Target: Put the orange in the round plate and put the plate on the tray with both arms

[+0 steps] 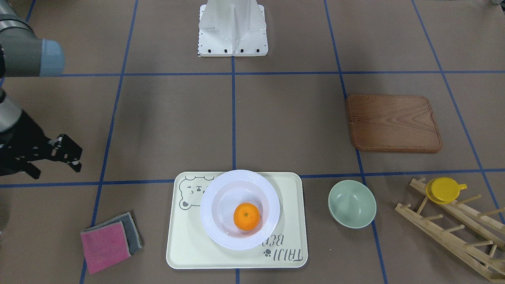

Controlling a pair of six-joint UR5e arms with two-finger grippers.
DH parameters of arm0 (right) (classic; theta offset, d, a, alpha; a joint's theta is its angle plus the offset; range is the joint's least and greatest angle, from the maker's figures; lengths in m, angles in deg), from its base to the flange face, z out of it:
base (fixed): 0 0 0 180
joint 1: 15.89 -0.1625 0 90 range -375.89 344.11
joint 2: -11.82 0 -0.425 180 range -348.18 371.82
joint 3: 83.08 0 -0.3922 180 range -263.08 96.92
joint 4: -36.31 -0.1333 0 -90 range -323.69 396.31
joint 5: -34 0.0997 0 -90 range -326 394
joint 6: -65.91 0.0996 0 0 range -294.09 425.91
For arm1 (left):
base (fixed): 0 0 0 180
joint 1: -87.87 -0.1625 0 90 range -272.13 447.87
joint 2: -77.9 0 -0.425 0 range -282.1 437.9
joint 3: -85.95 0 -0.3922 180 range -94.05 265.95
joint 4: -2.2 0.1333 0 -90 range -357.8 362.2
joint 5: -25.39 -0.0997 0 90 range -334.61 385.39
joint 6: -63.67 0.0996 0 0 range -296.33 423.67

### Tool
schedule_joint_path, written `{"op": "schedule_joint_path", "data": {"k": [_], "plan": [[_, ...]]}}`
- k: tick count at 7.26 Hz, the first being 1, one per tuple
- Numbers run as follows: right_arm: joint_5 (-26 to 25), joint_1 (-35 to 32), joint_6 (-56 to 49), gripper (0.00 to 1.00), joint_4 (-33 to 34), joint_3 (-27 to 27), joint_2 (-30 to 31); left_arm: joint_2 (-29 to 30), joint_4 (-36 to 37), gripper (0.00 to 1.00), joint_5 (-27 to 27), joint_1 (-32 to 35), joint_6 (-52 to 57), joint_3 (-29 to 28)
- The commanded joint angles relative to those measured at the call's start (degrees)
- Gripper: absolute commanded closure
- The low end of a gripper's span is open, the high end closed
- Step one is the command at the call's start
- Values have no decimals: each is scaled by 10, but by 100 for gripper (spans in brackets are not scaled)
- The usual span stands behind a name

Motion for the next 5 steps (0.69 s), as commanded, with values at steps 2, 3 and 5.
{"op": "schedule_joint_path", "data": {"k": [2,3,5], "plan": [[42,-111,-275,0,1,-2,116,-5,1,0,-1,-1,0,-1],[42,-140,-349,0,24,0,139,-5,1,0,-1,-2,0,-8],[42,-215,-529,0,130,1,152,-10,1,0,1,-4,2,-14]]}}
